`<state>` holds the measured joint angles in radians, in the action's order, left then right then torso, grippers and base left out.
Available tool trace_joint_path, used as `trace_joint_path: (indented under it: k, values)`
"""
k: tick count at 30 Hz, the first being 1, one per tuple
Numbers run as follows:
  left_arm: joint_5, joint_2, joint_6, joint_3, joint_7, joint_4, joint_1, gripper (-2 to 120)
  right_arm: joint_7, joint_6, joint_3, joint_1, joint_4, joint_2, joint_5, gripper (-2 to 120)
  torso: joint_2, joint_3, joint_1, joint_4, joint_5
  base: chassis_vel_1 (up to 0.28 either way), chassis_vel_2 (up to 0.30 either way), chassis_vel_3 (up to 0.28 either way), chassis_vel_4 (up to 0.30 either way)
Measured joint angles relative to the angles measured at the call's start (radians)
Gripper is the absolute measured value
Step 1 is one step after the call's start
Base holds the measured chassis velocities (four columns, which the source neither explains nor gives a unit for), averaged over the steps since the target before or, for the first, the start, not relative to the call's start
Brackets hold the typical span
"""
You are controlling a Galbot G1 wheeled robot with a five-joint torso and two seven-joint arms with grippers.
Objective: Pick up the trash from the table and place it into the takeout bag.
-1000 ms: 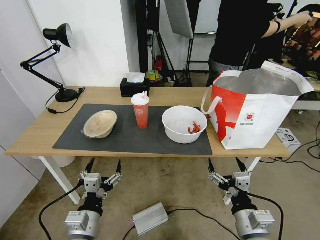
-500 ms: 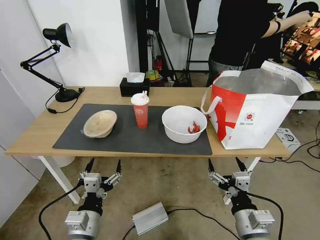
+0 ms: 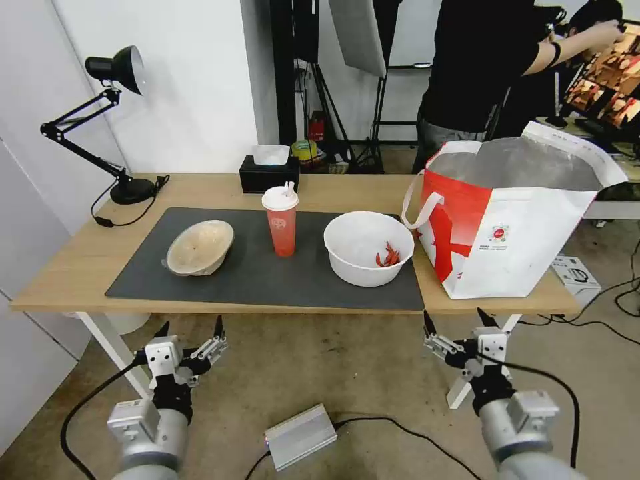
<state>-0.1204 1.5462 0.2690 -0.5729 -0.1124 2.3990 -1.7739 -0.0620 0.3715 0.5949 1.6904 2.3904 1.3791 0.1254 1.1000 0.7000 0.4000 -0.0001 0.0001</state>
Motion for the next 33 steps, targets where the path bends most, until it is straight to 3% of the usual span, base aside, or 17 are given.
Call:
trace_joint_path:
  k: [6, 20, 33]
  values:
    - [0.014, -0.004, -0.010, 0.001, 0.007, -0.002, -0.009, 100, -0.032, 0.156, 0.018, -0.041, 0.050, -0.052, 0.069, 100, 0.000, 0.000, 0.000, 0.0001, 0.0000, 0.000, 0.000, 0.000, 0.000]
    - [0.135, -0.023, -0.105, 0.000, 0.066, -0.025, -0.039, 100, -0.040, 0.160, 0.012, -0.041, 0.061, -0.063, 0.092, 100, 0.000, 0.000, 0.000, 0.0000, -0.0001, 0.000, 0.000, 0.000, 0.000]
    - [0.200, -0.016, -0.150, -0.005, 0.072, -0.022, -0.045, 100, -0.016, 0.136, -0.015, -0.074, 0.068, -0.117, 0.172, 100, 0.000, 0.000, 0.000, -0.0001, -0.0001, 0.000, 0.000, 0.000, 0.000]
